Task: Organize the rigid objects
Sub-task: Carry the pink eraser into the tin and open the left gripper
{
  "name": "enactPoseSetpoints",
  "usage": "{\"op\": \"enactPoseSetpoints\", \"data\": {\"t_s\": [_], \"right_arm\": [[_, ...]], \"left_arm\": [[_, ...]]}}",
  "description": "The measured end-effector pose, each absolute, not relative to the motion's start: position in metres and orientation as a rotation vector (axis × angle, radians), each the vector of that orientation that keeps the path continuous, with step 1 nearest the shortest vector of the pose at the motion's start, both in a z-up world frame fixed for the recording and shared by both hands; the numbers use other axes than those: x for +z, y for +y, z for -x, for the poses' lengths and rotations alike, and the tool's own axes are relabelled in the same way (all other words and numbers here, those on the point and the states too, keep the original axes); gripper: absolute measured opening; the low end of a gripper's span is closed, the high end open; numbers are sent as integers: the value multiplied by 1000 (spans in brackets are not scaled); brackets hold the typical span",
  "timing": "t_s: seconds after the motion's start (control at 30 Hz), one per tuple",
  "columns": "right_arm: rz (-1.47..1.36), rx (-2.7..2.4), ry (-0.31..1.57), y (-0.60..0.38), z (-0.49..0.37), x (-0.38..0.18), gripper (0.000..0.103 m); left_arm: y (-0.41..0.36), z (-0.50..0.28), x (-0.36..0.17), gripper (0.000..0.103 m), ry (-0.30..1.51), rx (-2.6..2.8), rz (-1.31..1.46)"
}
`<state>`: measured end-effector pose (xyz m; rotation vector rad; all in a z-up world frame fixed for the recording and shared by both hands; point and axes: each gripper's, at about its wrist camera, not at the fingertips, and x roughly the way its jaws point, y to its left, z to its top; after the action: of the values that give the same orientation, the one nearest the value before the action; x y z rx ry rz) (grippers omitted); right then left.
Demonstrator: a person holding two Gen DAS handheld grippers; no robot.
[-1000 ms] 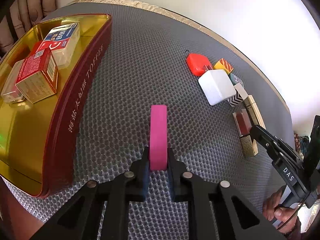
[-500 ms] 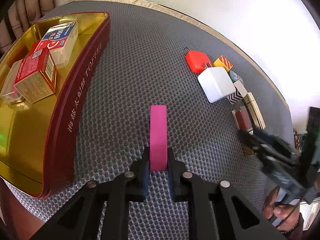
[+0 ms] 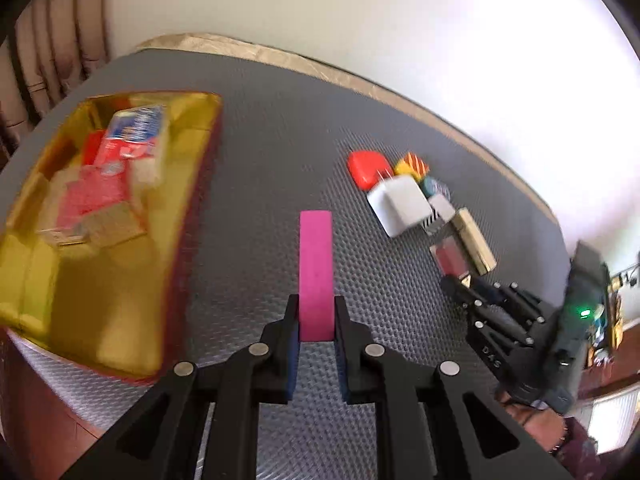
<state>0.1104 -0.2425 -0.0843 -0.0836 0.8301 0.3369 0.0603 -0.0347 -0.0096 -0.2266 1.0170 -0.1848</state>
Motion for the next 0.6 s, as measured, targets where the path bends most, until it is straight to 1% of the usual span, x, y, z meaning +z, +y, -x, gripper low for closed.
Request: {"op": "enactPoseSetpoints", "data": {"t_s": [0.13, 0.23, 0.37, 0.6], "right_arm": [[82, 337, 833, -250, -105, -84, 19], [79, 335, 834, -250, -106, -85, 19], [81, 331, 836, -248, -109, -85, 19], [82, 330, 840, -244, -109, -85, 19]], "left_arm": [[15, -52, 11, 15, 993, -111, 285], [55, -52, 19, 15, 973, 7, 255], [95, -61, 8, 15, 1003, 95, 248], [119, -72, -17, 15, 1056, 134, 243]]}}
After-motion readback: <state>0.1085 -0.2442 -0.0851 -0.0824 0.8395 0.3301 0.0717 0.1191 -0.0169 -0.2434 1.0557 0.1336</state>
